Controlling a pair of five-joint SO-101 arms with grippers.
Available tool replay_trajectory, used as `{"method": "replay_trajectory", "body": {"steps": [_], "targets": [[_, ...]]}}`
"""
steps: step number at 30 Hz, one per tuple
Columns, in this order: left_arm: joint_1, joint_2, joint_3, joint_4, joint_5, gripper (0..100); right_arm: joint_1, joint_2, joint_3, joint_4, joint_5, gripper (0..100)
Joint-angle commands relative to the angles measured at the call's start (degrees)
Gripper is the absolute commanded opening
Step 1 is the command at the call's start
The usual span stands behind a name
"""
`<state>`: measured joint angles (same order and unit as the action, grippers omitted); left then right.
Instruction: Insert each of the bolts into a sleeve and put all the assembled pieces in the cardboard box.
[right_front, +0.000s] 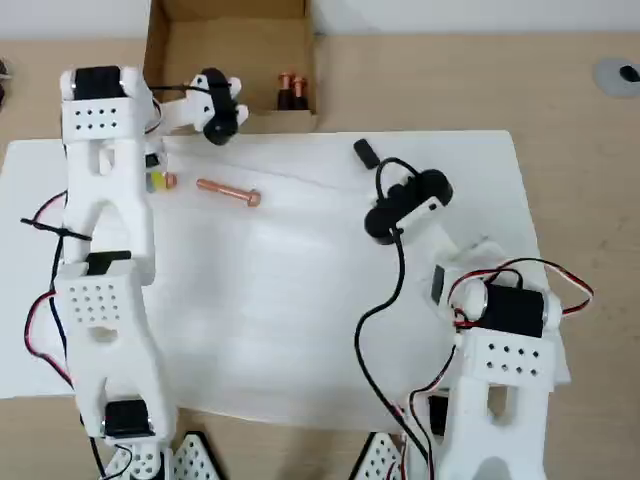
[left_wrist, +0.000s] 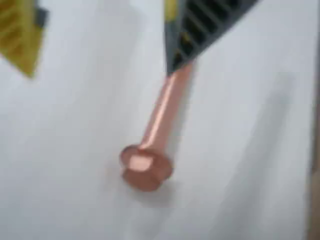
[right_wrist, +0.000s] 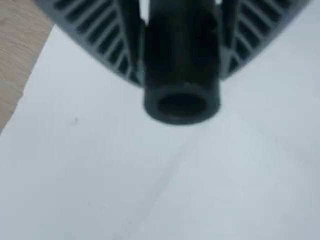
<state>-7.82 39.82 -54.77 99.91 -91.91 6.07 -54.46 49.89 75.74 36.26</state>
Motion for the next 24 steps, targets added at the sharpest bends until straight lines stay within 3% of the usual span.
{"method": "replay_trajectory", "body": {"steps": [1, 4, 14, 24], "targets": [[-0.9, -4.6, -0.7, 0.5, -10.1, 30, -0.4, -0.9, 0.7, -0.7, 0.5, 1.2], [-1.6, -3.8, -0.3, 0.5, -12.0, 36, -0.4, -1.0, 1.5, -0.7, 0.5, 1.2], [-1.8, 0.8, -0.4, 0.0, -12.8, 36, -0.4, -1.1, 1.6, -0.8, 1.8, 1.2], [-1.8, 9.3, -8.5, -1.3, -12.8, 36, -0.4, -1.1, 1.6, -0.1, 1.8, 1.2]]}}
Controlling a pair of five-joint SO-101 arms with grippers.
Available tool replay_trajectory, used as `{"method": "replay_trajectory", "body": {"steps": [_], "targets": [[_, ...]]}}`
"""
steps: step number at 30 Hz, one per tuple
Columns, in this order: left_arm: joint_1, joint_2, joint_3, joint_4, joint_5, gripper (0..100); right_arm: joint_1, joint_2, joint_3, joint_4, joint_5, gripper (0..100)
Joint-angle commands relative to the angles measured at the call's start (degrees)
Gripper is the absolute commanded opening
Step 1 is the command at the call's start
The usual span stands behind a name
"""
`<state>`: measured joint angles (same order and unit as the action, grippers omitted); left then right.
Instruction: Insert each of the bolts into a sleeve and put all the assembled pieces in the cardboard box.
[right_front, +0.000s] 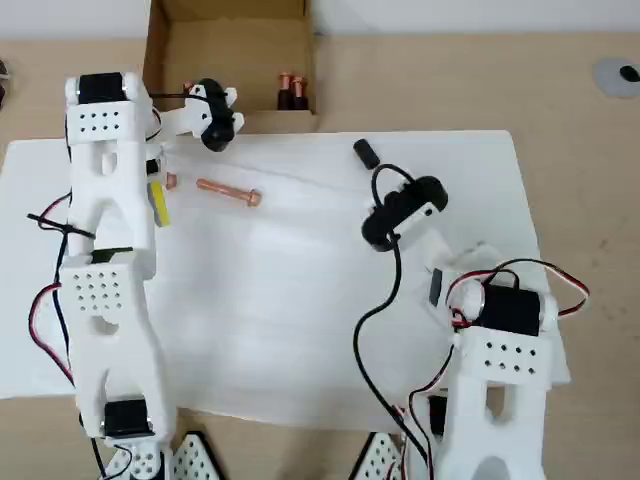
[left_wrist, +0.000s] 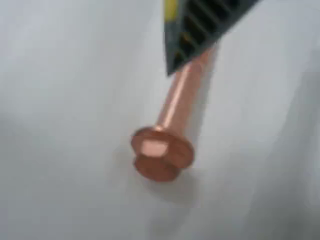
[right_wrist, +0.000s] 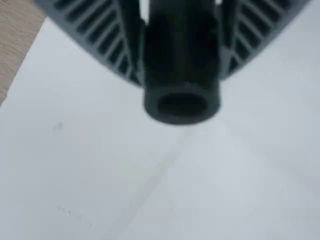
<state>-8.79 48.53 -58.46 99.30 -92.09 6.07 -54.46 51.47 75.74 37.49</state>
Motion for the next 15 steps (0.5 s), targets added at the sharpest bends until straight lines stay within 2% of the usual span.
{"method": "replay_trajectory", "body": {"steps": [1, 11, 15], "targets": [[-0.8, 1.5, -6.2, -0.7, -12.7, 36, -0.4, -1.1, 0.0, 0.2, 0.8, 1.2], [-1.3, 8.6, -15.1, -1.0, -14.7, 36, -0.4, -0.9, 0.0, 0.4, 1.2, 1.2], [-1.3, 10.9, -16.8, -1.0, -14.7, 23, -0.4, -0.8, 0.0, 0.4, 1.2, 1.2]]}}
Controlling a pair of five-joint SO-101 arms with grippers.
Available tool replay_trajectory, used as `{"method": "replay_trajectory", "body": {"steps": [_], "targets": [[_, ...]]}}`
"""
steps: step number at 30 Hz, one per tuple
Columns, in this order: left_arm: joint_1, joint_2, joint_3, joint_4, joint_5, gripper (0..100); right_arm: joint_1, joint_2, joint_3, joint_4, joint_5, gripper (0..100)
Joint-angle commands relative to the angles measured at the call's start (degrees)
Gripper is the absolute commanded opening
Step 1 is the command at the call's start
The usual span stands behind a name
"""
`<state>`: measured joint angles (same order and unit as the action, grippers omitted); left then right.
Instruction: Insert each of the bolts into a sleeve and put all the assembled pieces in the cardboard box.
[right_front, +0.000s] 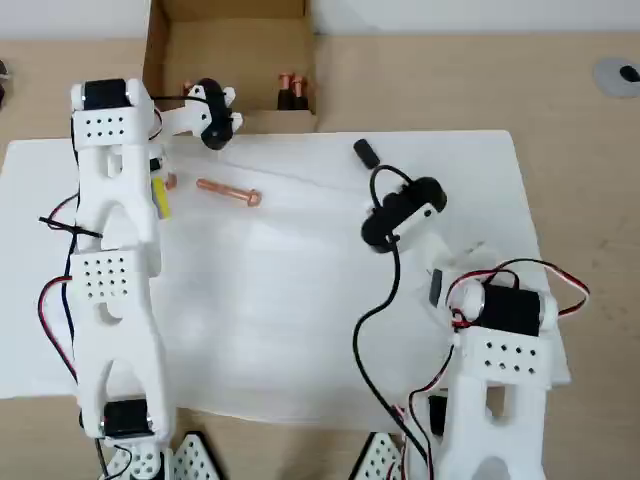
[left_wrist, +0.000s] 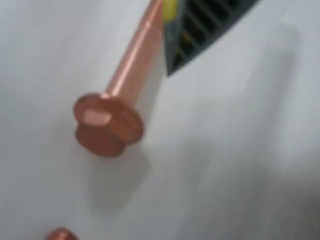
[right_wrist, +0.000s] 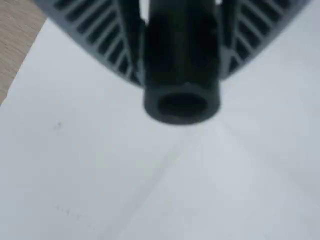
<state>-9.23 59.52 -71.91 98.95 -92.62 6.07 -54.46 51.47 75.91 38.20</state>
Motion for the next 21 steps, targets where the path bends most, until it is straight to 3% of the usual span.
{"method": "replay_trajectory", "body": {"steps": [1, 6, 12, 21], "targets": [[-0.9, 0.4, -3.8, -0.6, -14.1, 18, -0.4, -0.8, 0.0, 0.2, 0.5, 1.2], [-0.9, 2.1, -6.6, -0.6, -10.8, 6, -0.4, -1.0, 0.0, 0.9, 0.6, 1.2], [-1.6, 2.3, -7.1, -0.3, -6.8, 12, -0.4, -0.8, 0.0, 1.0, 0.6, 1.2], [-3.8, 2.6, -6.7, -0.3, -6.7, 12, -0.5, -0.7, -2.2, 3.1, 2.2, 1.2]]}}
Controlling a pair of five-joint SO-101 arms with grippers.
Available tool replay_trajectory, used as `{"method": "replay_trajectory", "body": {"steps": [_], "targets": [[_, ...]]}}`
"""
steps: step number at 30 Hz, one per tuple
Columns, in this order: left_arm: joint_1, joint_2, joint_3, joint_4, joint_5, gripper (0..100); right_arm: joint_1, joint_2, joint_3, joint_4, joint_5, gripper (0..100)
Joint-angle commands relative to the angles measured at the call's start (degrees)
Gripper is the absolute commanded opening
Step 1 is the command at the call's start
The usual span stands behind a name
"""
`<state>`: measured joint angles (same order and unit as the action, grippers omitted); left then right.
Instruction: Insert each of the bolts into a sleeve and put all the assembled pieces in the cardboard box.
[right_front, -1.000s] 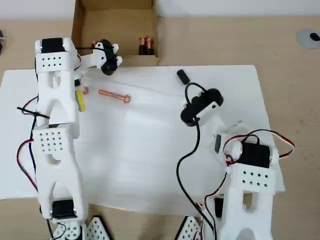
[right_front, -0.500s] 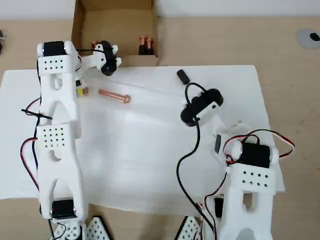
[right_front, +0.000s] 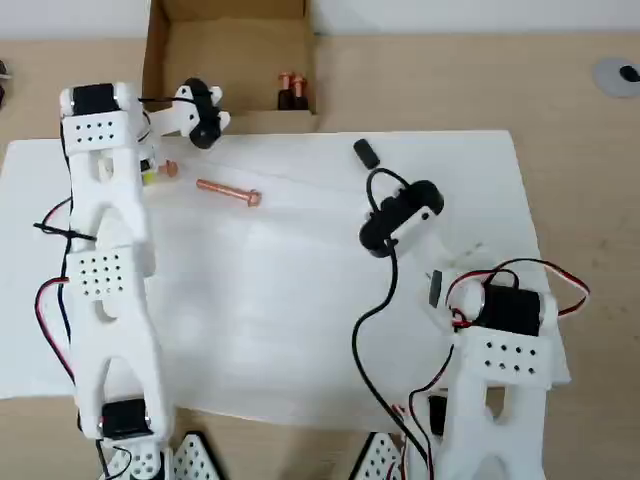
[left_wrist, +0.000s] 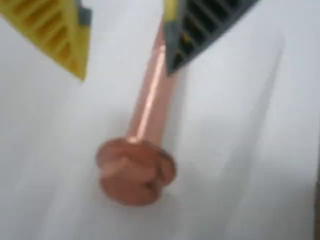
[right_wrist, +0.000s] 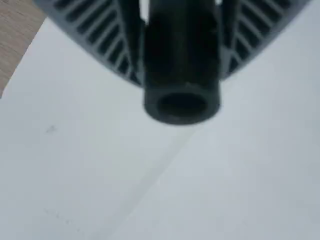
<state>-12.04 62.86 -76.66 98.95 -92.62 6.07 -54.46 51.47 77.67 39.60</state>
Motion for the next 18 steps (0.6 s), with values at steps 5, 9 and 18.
{"method": "replay_trajectory", "body": {"steps": [5, 9, 18], "targets": [[-1.2, 0.5, -1.2, -0.3, -6.7, 12, -0.5, -0.7, -3.8, 4.0, 1.2, 1.2], [-1.1, 3.0, -2.2, -1.4, -6.8, 12, -0.4, -0.7, -3.7, 4.3, 1.2, 1.2], [1.7, 10.6, -3.0, -6.9, -6.9, 12, -0.6, -0.3, -6.0, 6.2, 1.1, 1.2]]}}
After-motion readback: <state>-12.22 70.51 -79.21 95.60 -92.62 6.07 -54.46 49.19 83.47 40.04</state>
